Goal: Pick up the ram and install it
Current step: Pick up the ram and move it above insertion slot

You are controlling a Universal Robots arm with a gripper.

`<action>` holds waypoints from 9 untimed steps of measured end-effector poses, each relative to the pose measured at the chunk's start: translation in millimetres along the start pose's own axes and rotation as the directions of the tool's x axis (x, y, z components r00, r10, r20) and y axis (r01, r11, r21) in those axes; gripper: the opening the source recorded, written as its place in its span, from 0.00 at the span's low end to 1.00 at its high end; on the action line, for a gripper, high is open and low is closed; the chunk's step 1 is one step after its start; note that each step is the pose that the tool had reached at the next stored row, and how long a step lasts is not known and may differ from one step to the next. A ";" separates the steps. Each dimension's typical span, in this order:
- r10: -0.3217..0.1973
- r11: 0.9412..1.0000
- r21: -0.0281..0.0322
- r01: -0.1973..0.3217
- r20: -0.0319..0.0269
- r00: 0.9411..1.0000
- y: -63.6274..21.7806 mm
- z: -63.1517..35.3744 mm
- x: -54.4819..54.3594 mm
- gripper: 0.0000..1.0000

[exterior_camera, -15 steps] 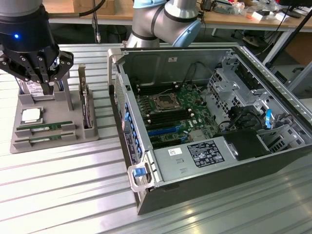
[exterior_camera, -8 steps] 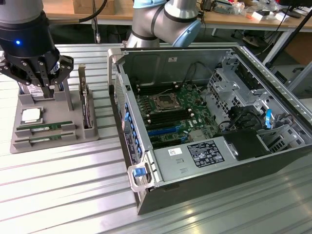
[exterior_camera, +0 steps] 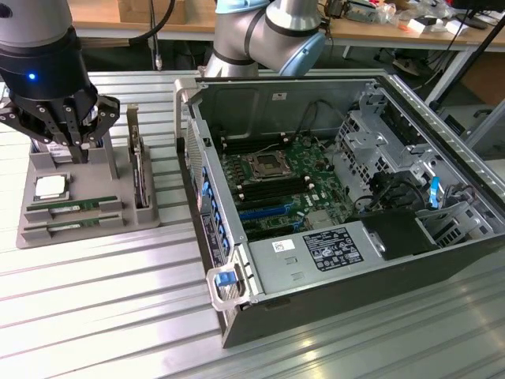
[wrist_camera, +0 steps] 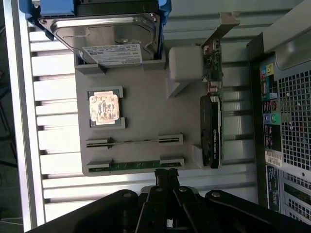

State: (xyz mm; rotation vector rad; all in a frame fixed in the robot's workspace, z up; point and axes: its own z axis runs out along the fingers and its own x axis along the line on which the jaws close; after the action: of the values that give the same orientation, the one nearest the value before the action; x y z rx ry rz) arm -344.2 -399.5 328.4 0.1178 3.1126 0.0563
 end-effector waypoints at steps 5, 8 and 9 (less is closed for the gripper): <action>0.000 1.000 0.010 0.000 0.001 1.000 -0.4 3.1 0.1 0.11; -0.003 1.000 0.011 0.003 0.001 1.000 -1.0 5.1 0.4 0.11; -0.015 1.000 0.010 0.015 0.000 1.000 -1.1 5.2 0.3 0.11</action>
State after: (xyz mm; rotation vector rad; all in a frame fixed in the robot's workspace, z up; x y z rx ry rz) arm -344.5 -400.3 323.1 0.0954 3.1134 0.0398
